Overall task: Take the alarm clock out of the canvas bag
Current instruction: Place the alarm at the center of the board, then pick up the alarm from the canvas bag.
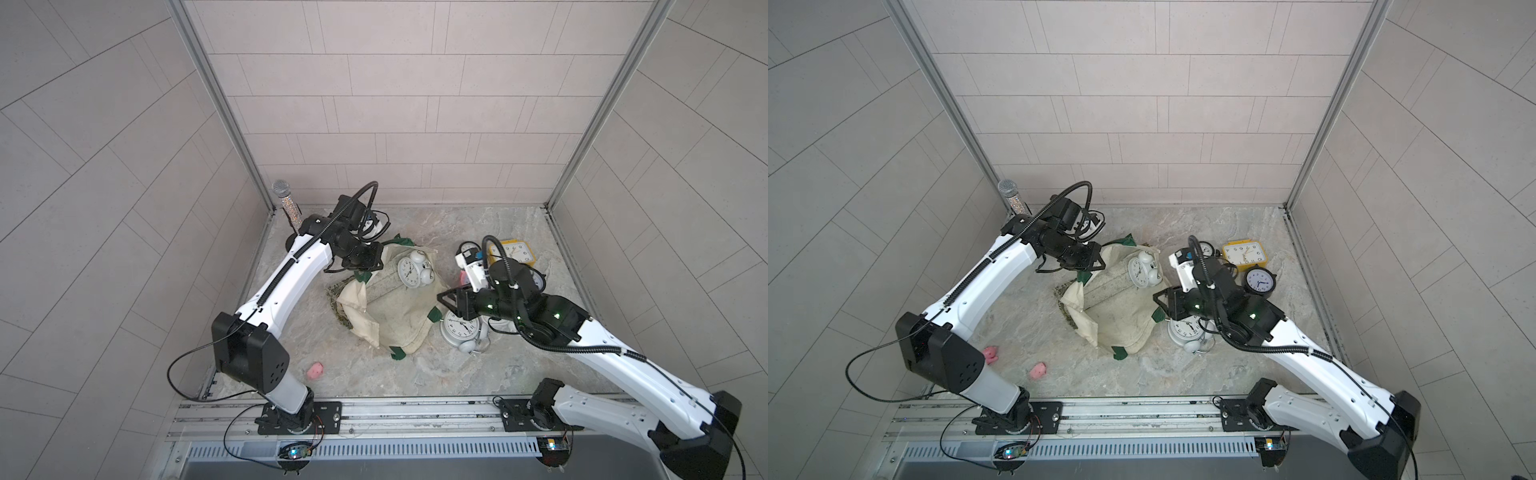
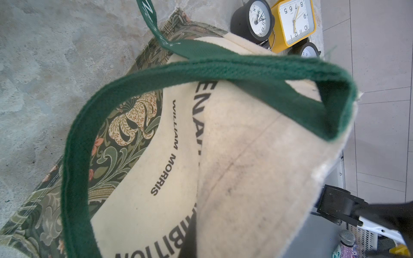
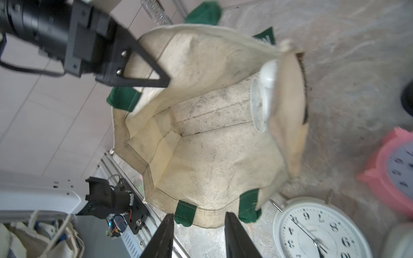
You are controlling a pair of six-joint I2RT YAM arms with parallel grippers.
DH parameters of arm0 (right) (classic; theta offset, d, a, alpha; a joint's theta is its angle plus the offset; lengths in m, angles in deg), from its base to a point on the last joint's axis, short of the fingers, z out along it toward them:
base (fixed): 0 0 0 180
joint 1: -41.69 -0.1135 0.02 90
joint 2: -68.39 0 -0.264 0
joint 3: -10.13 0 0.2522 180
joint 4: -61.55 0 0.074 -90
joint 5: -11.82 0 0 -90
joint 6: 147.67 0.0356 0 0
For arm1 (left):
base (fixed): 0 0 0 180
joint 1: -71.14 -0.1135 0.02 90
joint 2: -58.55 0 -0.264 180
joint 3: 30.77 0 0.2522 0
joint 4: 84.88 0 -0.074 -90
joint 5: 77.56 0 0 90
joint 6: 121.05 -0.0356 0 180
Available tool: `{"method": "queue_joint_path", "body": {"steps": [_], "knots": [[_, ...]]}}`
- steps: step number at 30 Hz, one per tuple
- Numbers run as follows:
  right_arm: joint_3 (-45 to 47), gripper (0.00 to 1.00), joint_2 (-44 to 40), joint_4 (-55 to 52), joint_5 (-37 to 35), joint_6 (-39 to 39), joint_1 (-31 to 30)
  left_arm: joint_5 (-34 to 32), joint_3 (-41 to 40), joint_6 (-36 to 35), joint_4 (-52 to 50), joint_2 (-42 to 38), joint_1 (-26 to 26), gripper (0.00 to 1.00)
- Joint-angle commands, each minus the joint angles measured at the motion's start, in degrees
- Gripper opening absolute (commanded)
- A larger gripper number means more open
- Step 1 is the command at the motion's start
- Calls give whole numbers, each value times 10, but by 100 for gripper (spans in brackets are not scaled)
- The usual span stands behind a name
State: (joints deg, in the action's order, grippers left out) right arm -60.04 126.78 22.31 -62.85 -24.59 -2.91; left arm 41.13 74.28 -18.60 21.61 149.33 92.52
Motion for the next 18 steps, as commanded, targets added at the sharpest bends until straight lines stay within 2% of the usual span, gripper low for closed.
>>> {"method": "queue_joint_path", "body": {"steps": [1,5,9,18], "knots": [[-38,40,46,41,-102,-76,-65,6,-4,10,1,-3,2,0],[-72,39,120,58,-172,-123,-101,12,-5,11,3,-4,2,0],[-75,39,174,93,-214,-152,-102,12,-5,11,2,-8,2,0],[-102,43,274,99,-305,-234,-101,11,-9,10,1,-12,2,0]]}}
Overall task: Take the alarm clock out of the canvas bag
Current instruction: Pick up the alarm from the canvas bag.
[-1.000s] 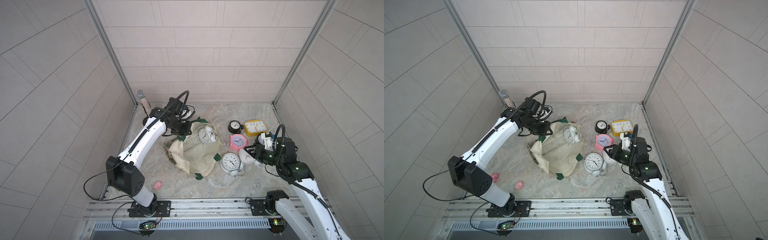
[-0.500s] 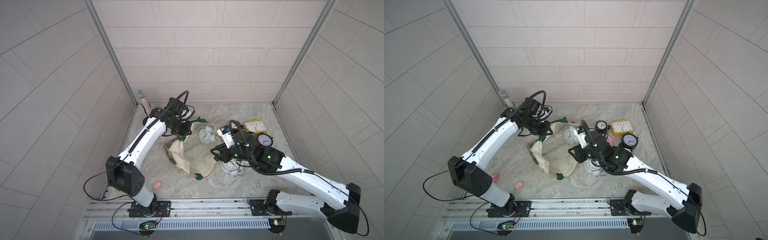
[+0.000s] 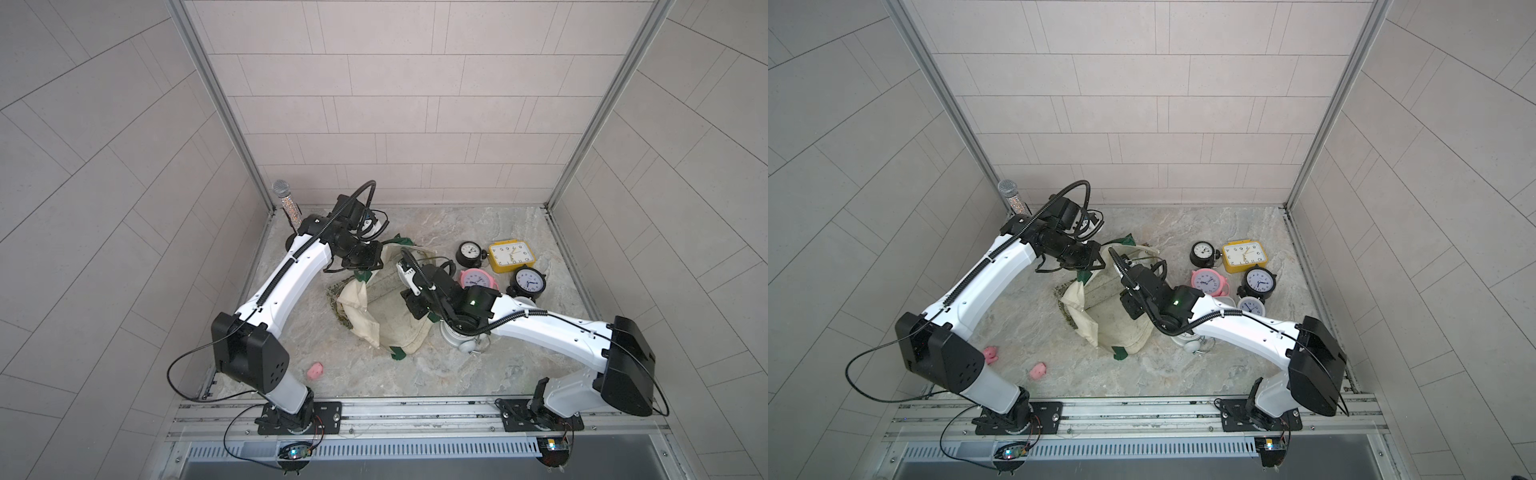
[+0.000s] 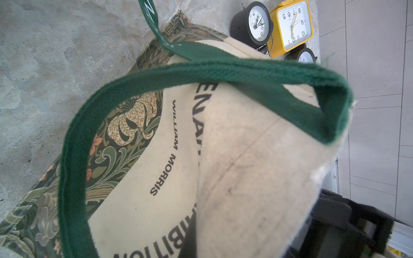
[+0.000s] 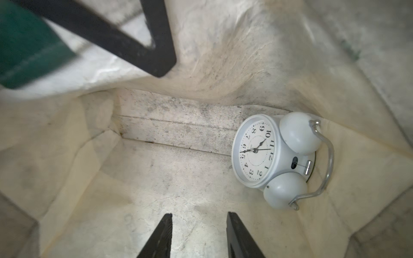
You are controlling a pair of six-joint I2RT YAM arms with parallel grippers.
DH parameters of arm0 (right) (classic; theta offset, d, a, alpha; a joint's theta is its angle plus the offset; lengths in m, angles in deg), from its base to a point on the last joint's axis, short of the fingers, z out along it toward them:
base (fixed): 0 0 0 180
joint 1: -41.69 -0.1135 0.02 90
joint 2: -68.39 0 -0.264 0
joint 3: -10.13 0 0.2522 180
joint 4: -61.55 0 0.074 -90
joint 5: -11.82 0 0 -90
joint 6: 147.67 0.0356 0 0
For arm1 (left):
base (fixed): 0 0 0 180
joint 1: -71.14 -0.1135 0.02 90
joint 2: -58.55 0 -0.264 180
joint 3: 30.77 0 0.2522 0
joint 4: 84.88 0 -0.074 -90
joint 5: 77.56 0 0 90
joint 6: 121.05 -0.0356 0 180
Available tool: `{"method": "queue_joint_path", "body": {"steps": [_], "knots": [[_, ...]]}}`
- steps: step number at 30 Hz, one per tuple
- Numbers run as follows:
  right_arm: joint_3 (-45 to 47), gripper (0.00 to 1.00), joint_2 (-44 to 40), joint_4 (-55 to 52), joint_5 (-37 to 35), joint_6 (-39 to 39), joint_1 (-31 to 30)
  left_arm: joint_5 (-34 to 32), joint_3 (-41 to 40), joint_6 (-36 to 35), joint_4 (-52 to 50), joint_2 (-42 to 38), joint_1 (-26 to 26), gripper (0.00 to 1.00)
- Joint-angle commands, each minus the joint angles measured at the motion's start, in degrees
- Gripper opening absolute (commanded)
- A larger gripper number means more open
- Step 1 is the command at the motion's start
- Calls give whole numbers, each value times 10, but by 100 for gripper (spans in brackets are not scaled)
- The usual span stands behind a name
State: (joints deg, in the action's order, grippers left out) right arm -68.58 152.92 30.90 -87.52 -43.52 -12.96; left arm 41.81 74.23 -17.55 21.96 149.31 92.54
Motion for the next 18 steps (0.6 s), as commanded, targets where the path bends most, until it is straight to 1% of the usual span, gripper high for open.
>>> {"method": "queue_joint_path", "body": {"steps": [1,7,10,14,16,18], "knots": [[-17,44,20,15,-71,-51,0,4,-8,-1,-4,-13,2,0],[-30,48,65,13,-153,-80,11,-1,-6,-8,-10,-16,1,0],[-38,54,81,4,-189,-83,22,-2,-6,-8,-11,-16,1,0],[-48,57,87,-3,-216,-83,29,-2,-6,-9,-12,-13,1,0],[-52,62,90,-3,-232,-80,30,-2,-5,-8,-12,-12,2,0],[-59,63,95,-9,-242,-67,39,-1,-4,-8,-12,-12,2,0]]}}
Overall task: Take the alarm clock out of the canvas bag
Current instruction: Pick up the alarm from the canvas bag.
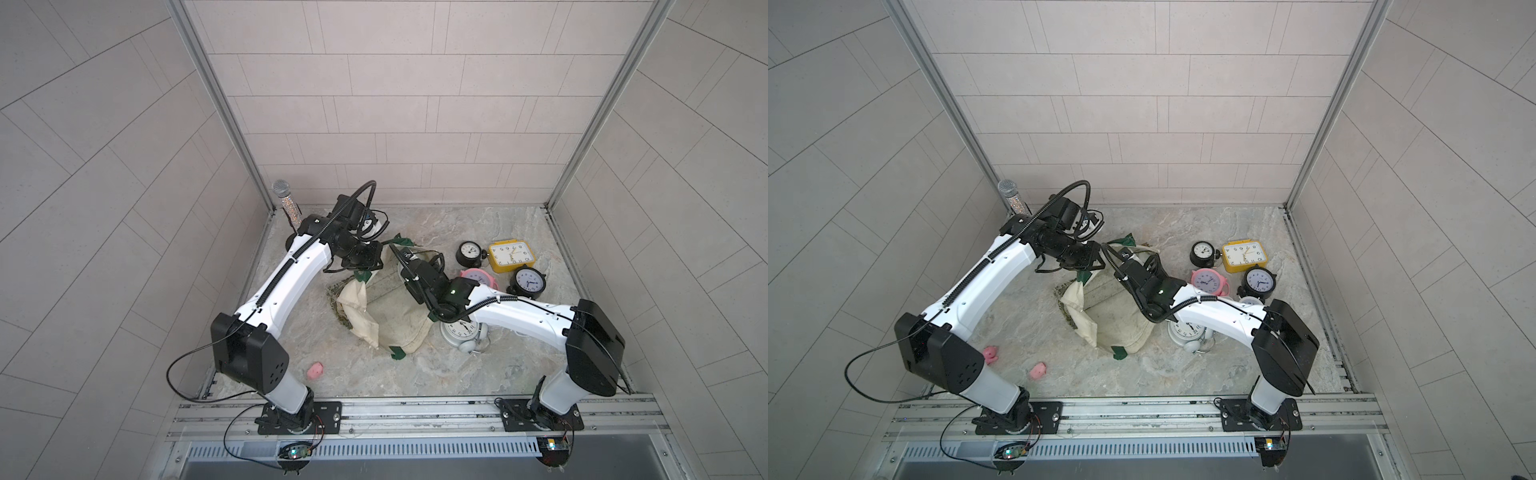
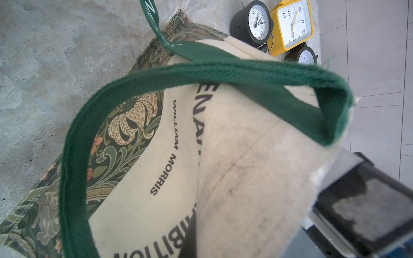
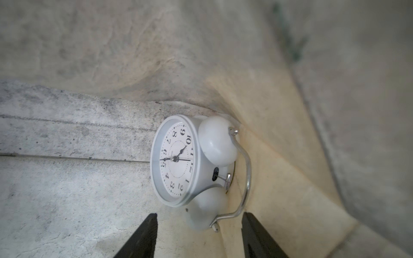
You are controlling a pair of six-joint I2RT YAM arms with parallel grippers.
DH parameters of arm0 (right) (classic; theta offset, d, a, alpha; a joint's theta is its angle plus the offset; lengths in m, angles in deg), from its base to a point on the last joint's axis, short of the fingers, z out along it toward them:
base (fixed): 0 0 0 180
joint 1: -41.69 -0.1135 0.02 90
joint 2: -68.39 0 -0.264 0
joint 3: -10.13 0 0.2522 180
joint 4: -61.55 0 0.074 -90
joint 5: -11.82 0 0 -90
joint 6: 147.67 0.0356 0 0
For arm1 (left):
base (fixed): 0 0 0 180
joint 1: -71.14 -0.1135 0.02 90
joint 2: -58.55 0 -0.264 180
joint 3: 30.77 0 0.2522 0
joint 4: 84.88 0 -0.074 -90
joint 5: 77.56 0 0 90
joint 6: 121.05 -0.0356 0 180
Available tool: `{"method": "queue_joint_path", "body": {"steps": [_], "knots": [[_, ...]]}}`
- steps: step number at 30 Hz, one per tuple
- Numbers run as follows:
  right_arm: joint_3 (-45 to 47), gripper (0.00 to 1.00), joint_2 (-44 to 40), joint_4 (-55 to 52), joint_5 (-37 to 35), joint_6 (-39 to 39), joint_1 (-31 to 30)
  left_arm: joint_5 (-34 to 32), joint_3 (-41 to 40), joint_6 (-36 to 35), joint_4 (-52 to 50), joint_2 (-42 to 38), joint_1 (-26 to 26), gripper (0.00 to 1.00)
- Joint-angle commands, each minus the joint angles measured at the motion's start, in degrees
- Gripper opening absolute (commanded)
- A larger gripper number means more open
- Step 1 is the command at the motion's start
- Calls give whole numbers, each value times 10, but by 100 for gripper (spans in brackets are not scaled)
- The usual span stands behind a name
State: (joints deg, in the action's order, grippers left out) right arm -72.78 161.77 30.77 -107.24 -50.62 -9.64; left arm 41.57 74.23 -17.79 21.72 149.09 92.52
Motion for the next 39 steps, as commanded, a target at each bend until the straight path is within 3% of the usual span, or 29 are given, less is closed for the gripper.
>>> {"method": "queue_joint_path", "body": {"steps": [1,9,25,39], "knots": [[-19,64,8,-8,-47,12,10,1,-4,-6,-10,-10,2,0],[-44,68,37,-13,-66,54,38,8,-4,-19,-15,-8,2,0],[-72,71,91,11,80,82,82,15,-2,-24,-17,-7,2,0],[-58,74,106,82,207,75,84,15,-2,-27,-18,-2,2,0]]}}
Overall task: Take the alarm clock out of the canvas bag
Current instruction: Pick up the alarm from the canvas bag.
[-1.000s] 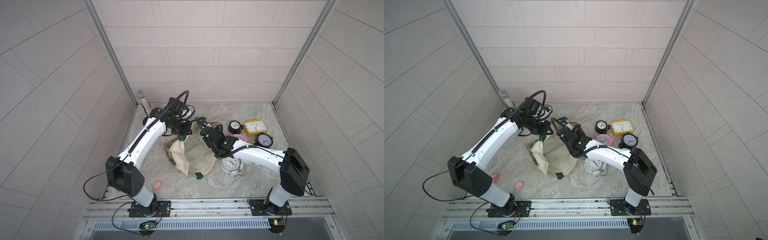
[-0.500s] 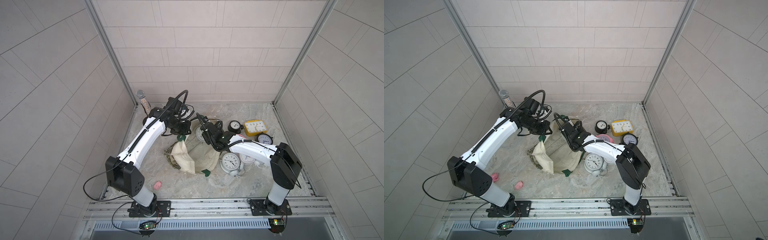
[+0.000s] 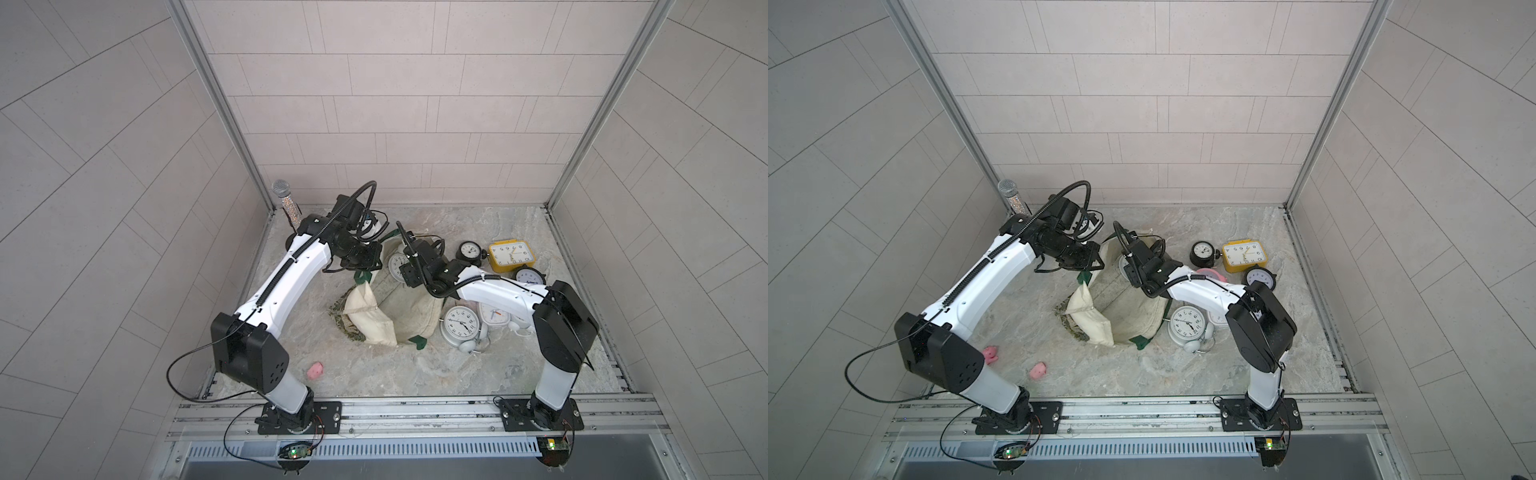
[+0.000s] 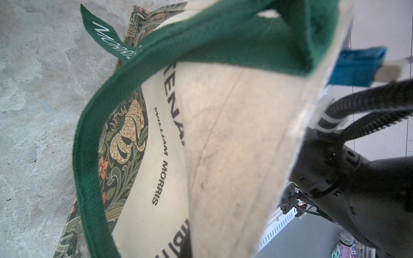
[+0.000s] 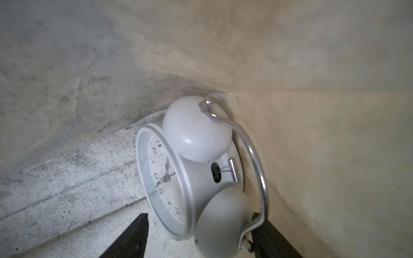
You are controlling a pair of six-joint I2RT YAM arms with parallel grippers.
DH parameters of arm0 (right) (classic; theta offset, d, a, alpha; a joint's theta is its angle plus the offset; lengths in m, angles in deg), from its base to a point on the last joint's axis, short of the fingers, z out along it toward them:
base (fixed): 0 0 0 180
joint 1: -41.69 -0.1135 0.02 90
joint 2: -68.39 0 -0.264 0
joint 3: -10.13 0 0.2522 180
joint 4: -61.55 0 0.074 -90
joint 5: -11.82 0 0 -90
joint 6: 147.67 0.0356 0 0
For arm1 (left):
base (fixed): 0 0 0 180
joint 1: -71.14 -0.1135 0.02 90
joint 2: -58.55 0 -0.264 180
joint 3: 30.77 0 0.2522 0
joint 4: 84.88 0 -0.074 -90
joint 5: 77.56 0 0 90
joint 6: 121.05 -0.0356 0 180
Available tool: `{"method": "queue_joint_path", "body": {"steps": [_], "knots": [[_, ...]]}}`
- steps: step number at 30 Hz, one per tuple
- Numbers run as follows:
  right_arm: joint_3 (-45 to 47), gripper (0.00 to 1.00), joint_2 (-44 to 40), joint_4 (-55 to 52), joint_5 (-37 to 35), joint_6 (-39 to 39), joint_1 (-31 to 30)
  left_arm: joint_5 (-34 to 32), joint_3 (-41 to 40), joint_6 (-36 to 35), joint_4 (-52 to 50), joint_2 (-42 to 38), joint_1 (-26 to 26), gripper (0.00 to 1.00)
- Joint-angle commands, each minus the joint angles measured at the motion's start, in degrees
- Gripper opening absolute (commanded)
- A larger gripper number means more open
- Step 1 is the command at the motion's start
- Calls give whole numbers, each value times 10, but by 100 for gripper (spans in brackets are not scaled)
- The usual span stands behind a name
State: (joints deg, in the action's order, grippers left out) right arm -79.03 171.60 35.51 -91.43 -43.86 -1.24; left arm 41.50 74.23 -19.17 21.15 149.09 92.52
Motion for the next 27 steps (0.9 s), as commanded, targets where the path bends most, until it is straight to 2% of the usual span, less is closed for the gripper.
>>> {"method": "queue_joint_path", "body": {"steps": [1,11,17,22,27], "knots": [[8,74,6,40,62,7,0,14,-2,-13,-12,-2,1,0],[76,71,-40,130,170,21,-16,15,-3,-12,-11,-1,2,0],[103,70,-57,165,198,32,-32,15,-4,-12,-11,-1,2,0],[114,69,-64,163,195,41,-38,12,-6,-12,-11,-5,1,0],[115,68,-65,143,137,52,-34,14,-6,-11,-10,-4,2,0]]}}
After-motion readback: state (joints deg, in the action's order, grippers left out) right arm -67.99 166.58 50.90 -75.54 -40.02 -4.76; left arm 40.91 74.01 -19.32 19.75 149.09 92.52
